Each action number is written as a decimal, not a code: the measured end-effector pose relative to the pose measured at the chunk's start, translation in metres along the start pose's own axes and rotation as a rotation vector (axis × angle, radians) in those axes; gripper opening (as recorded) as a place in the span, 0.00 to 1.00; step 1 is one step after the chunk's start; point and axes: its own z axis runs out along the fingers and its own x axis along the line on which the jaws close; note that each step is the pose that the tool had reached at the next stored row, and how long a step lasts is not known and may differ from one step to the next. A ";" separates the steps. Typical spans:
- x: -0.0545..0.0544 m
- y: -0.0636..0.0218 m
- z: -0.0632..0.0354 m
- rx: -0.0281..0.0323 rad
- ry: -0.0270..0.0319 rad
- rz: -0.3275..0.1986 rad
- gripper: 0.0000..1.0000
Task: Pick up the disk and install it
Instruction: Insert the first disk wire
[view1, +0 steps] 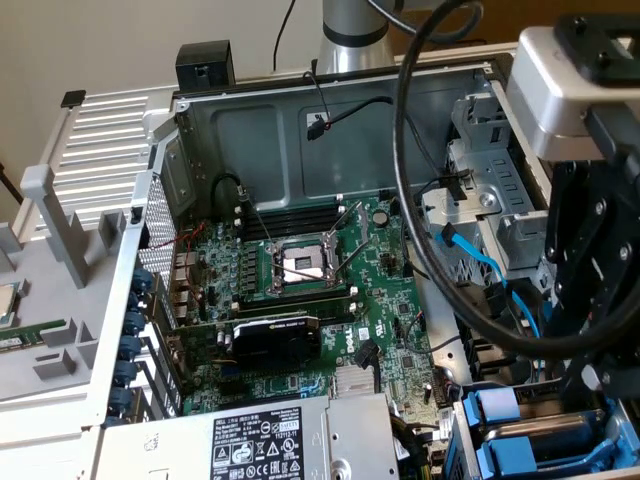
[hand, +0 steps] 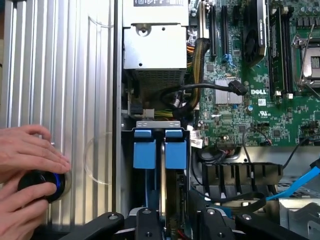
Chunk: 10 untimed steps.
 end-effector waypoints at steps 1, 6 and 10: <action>0.002 -0.0004 -0.0001 -0.0001 -0.0059 -0.001 0.36; 0.010 -0.0037 -0.0004 -0.0007 -0.0336 -0.003 0.36; 0.015 -0.0076 -0.0006 -0.0012 -0.0628 -0.007 0.36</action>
